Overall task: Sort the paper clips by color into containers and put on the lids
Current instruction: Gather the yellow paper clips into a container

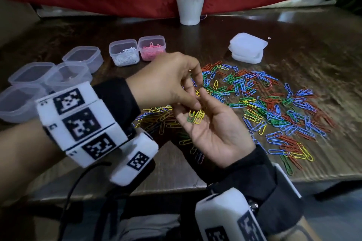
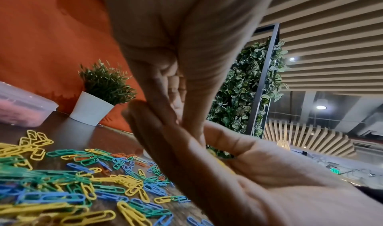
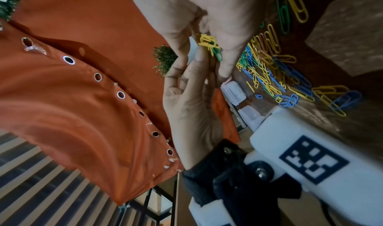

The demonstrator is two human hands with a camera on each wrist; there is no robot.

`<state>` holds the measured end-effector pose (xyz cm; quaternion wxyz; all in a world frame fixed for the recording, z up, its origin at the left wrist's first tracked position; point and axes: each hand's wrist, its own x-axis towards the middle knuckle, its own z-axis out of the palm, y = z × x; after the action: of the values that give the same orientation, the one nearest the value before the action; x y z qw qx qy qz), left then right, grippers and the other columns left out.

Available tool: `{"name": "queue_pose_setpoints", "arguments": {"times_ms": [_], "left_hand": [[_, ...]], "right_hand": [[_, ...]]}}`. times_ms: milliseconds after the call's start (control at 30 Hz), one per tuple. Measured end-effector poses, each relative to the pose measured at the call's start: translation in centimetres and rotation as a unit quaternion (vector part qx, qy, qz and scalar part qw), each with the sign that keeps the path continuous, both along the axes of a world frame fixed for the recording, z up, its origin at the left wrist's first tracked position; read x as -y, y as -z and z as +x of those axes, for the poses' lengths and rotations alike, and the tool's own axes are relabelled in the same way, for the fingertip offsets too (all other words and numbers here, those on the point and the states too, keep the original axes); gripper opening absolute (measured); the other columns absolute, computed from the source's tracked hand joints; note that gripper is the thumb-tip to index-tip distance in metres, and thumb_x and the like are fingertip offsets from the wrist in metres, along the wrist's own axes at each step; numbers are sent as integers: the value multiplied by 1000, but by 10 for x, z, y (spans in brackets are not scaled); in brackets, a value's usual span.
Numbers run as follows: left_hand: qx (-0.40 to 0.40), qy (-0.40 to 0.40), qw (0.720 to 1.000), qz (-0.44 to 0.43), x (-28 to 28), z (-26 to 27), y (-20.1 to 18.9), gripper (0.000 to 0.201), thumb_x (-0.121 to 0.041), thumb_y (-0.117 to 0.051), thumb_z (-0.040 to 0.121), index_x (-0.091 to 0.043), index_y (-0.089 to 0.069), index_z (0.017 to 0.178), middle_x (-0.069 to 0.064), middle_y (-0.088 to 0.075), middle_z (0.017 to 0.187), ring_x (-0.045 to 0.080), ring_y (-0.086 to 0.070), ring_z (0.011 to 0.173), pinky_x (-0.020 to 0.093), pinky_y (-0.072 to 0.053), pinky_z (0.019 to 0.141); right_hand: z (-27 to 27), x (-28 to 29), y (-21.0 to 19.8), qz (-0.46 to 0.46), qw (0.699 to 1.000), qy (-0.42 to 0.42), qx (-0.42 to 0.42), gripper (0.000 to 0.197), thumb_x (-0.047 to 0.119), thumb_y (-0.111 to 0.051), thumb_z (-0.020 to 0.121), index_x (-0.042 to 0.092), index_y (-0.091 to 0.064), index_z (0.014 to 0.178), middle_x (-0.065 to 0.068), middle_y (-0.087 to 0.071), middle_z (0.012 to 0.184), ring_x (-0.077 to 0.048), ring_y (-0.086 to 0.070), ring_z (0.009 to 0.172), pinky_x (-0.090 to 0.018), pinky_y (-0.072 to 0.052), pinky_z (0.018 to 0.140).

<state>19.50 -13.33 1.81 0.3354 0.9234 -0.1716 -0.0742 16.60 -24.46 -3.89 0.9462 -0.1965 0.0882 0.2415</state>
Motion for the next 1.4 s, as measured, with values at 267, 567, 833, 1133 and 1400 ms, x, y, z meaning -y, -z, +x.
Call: {"name": "queue_pose_setpoints", "arguments": {"times_ms": [267, 567, 833, 1133, 1400], "left_hand": [[108, 4, 993, 54, -7, -21, -2, 11, -21, -80, 67, -15, -73, 73, -6, -64, 67, -11, -50, 53, 4, -33, 52], [125, -38, 984, 123, 1, -36, 12, 13, -29, -78, 68, -19, -70, 69, -7, -61, 66, -2, -50, 57, 15, -37, 60], [30, -74, 996, 40, 1, -37, 26, 9, -16, -74, 73, -15, -69, 65, -7, -52, 54, 0, -46, 51, 8, -32, 53], [-118, -122, 985, -35, -33, -23, 23, 14, -19, -74, 74, -6, -69, 71, 4, -47, 58, 9, -33, 48, 21, -25, 43], [-40, -90, 982, 160, -70, -22, 14, 17, -33, -73, 77, -16, -73, 82, -4, -66, 67, 1, -55, 60, 15, -37, 56]], "right_hand": [[-1, 5, 1, 46, 999, 18, -7, 34, 25, -43, 89, -1, -56, 107, -13, -67, 89, -19, -62, 81, -23, -54, 65], [-5, -6, 5, 36, 994, 103, -16, 22, -2, -39, 91, 4, -57, 100, -8, -70, 84, -14, -66, 79, -20, -56, 54], [-8, -11, 8, 25, 989, 144, -7, 21, 1, -35, 95, 9, -55, 94, -4, -71, 83, -8, -69, 70, -23, -54, 55], [-2, 13, -1, 23, 982, 182, -43, 21, -1, -35, 95, 8, -54, 89, -5, -69, 70, -9, -67, 59, -21, -55, 60], [-4, 0, 4, -41, 996, 56, -54, 21, 26, -61, 75, 8, -57, 67, -1, -48, 53, -6, -42, 37, -10, -33, 36]]}}
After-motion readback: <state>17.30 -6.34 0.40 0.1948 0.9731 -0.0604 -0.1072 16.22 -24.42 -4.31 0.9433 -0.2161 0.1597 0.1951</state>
